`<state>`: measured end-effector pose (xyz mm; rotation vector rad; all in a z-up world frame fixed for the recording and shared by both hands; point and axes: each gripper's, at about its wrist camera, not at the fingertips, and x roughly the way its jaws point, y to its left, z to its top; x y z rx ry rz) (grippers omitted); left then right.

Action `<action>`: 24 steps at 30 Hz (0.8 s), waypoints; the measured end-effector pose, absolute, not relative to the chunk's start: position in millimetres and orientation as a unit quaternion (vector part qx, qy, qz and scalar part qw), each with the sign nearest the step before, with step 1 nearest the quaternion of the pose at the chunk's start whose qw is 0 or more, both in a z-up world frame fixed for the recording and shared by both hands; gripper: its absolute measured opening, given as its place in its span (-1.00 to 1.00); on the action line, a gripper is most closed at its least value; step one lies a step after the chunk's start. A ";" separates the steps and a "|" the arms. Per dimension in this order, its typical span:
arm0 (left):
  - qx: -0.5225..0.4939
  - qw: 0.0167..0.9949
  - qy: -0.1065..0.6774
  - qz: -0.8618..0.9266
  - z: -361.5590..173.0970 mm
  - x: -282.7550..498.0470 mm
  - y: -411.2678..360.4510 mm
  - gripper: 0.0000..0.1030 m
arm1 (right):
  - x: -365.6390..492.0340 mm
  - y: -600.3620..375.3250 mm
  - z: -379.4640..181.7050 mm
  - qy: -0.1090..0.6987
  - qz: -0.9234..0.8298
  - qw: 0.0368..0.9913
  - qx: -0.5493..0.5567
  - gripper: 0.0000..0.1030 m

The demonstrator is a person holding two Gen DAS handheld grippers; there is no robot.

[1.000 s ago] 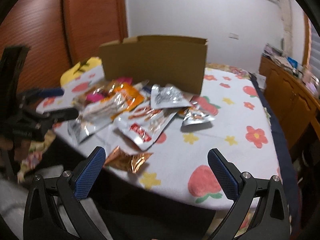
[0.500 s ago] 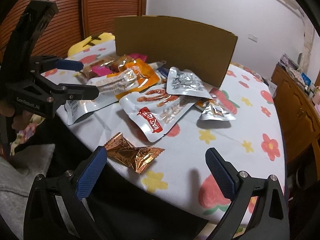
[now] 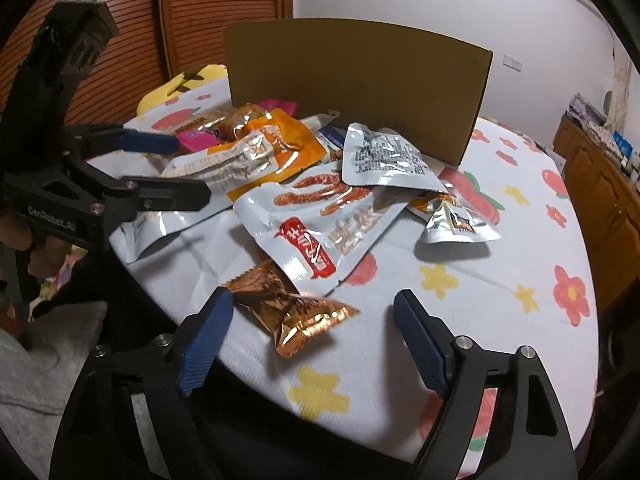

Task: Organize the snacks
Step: 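Lower the right gripper onto the copper candy while the left gripper grasps the orange sausage bag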

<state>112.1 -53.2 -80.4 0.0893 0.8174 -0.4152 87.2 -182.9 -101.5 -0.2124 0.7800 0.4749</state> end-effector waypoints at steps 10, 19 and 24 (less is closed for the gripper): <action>0.048 0.882 0.416 -0.215 -85.3 125.9 -61.5 0.42 | 82.7 -186.0 -99.6 0.366 0.225 0.898 -0.092 -0.18; 0.055 0.876 0.428 -0.215 -89.6 131.7 -65.5 0.14 | 80.6 -191.3 -99.2 0.367 0.229 0.896 -0.099 -0.25; 0.046 0.875 0.427 -0.223 -87.3 129.3 -61.6 -0.18 | 81.8 -191.6 -98.5 0.373 0.232 0.892 -0.105 -0.23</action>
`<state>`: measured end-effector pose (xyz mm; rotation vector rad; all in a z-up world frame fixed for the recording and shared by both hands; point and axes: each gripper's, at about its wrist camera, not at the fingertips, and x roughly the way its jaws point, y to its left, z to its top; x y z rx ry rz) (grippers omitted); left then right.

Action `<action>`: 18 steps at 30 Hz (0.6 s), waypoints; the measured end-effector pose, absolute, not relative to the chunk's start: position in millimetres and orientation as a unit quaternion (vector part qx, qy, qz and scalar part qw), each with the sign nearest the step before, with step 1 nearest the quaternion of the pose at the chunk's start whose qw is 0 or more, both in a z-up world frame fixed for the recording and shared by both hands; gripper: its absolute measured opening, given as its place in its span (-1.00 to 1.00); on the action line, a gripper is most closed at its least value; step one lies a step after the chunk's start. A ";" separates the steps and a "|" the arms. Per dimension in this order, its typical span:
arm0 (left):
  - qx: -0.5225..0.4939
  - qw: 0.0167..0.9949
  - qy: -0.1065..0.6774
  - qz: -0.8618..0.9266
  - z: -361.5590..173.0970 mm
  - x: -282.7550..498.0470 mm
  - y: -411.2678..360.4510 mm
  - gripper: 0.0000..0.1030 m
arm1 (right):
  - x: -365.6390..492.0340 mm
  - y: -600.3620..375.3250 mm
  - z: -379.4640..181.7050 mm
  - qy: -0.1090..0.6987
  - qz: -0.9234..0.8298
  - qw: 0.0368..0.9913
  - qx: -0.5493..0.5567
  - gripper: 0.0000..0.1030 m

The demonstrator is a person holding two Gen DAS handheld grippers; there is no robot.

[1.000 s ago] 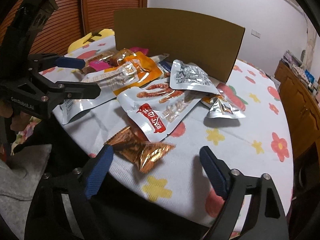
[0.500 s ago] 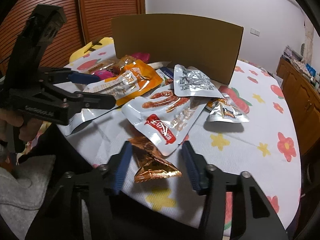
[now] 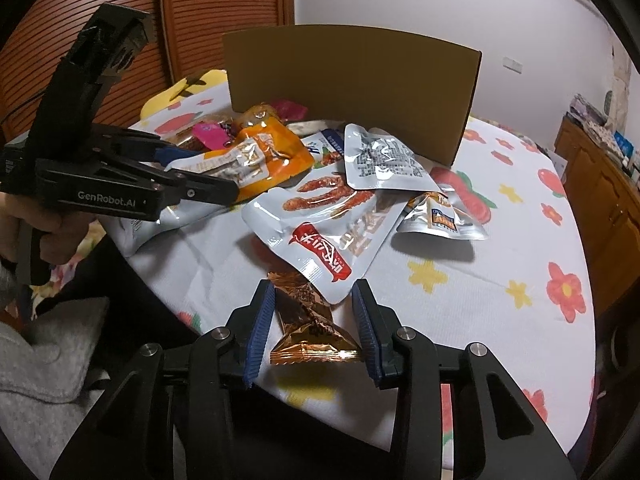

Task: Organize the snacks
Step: 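Lower the right gripper onto the copper candy while the left gripper grasps the orange sausage bag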

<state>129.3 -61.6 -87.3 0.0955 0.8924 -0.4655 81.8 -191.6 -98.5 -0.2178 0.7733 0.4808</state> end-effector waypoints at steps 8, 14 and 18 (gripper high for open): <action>0.024 0.874 0.426 -0.232 -84.7 124.9 -53.3 -0.32 | 91.7 -192.8 -94.9 0.405 0.244 0.873 -0.117 -0.20; 0.029 0.881 0.414 -0.226 -80.4 120.8 -53.1 -0.35 | 98.1 -197.4 -92.1 0.434 0.239 0.859 -0.131 -0.11; 0.023 0.884 0.409 -0.223 -78.7 120.6 -50.0 -0.35 | 98.7 -203.3 -91.3 0.443 0.230 0.856 -0.133 -0.07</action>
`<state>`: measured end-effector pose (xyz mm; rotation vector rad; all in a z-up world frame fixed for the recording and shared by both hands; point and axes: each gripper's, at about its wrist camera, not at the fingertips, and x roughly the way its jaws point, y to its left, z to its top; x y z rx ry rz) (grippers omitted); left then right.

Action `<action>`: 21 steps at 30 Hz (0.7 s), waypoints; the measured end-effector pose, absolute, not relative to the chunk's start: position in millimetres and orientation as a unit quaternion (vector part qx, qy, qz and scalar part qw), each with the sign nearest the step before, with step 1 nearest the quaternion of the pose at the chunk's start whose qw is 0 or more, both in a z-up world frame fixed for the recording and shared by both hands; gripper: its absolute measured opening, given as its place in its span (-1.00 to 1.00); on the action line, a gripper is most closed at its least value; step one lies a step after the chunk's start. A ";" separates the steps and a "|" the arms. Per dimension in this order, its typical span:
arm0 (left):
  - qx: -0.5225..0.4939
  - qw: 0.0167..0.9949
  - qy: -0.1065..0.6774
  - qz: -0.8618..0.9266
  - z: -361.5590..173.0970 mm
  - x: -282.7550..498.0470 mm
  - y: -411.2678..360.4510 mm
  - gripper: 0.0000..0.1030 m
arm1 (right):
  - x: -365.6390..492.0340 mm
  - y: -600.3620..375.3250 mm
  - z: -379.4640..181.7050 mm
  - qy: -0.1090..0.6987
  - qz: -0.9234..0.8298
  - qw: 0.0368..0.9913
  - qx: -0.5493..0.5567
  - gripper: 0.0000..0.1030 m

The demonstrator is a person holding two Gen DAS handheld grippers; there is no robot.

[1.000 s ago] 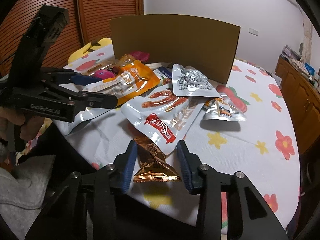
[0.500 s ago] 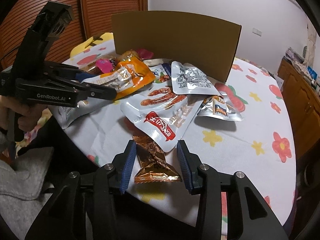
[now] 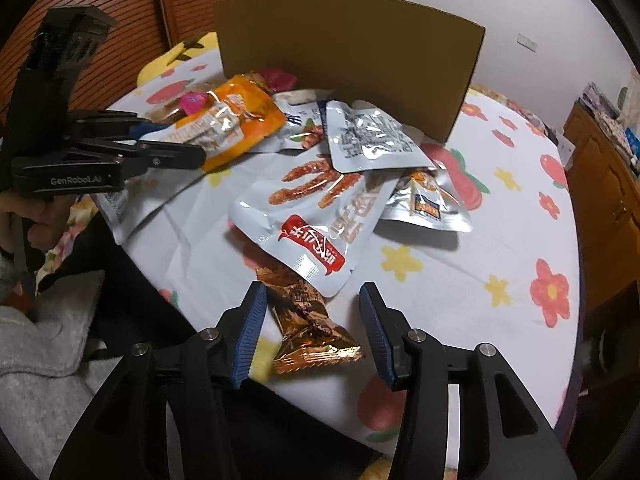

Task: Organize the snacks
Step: 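Lower the right gripper onto the copper candy while the left gripper grasps the orange sausage bag, then carry both snacks over the box and open both grippers to drop them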

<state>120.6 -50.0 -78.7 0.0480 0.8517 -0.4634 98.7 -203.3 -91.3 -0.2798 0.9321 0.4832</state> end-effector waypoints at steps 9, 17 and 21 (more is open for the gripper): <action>0.005 0.892 0.394 -0.223 -72.0 113.2 -43.2 -0.35 | 89.4 -201.9 -87.7 0.448 0.235 0.852 -0.138 -0.61; -0.013 0.899 0.374 -0.229 -53.2 106.4 -35.6 -0.35 | 79.2 -193.3 -62.0 0.421 0.265 0.860 -0.117 -0.61; -0.017 0.904 0.360 -0.229 -40.4 104.0 -29.4 -0.35 | 78.1 -185.7 -46.8 0.401 0.270 0.868 -0.116 -0.61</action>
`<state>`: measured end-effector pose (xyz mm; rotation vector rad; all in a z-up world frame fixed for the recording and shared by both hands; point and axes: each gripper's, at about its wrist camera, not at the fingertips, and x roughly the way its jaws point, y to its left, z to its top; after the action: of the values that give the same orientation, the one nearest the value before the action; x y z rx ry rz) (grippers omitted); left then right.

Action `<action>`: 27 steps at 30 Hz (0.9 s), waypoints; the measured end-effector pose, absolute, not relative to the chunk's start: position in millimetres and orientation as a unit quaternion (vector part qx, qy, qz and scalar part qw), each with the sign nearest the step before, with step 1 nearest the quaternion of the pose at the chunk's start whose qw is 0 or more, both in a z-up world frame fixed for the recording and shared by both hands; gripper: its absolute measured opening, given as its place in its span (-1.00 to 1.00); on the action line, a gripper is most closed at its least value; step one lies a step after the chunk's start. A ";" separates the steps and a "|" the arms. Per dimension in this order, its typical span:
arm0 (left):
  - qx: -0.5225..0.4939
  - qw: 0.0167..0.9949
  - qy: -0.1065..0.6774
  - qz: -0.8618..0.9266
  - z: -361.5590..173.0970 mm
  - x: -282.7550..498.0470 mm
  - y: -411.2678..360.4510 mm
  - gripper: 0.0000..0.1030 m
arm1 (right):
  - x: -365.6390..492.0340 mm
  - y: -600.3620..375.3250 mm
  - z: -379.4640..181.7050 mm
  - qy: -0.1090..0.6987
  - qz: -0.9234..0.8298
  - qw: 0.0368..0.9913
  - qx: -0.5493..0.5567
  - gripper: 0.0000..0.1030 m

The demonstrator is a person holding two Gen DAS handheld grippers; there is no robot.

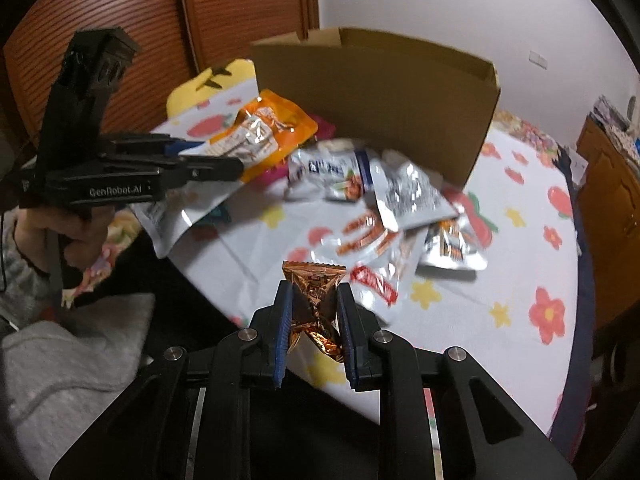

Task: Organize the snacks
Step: 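Carry both snacks over the box and open both grippers to drop them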

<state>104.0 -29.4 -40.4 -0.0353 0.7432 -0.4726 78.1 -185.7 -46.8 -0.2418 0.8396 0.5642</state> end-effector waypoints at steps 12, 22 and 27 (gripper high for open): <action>0.001 0.926 0.311 -0.213 12.9 137.9 -15.7 -0.35 | 122.2 -179.4 2.9 0.337 0.250 0.901 -0.108 -0.61; 0.008 0.943 0.270 -0.194 65.6 203.8 1.9 -0.35 | 183.7 -179.1 56.7 0.286 0.233 0.925 -0.095 -0.61; 0.012 0.944 0.269 -0.189 74.9 239.5 1.2 -0.35 | 221.9 -175.8 65.6 0.281 0.218 0.931 -0.079 -0.61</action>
<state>239.5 1.2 74.9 0.0238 0.5476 -0.3843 221.9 -175.8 65.6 -0.1623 0.5754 0.4464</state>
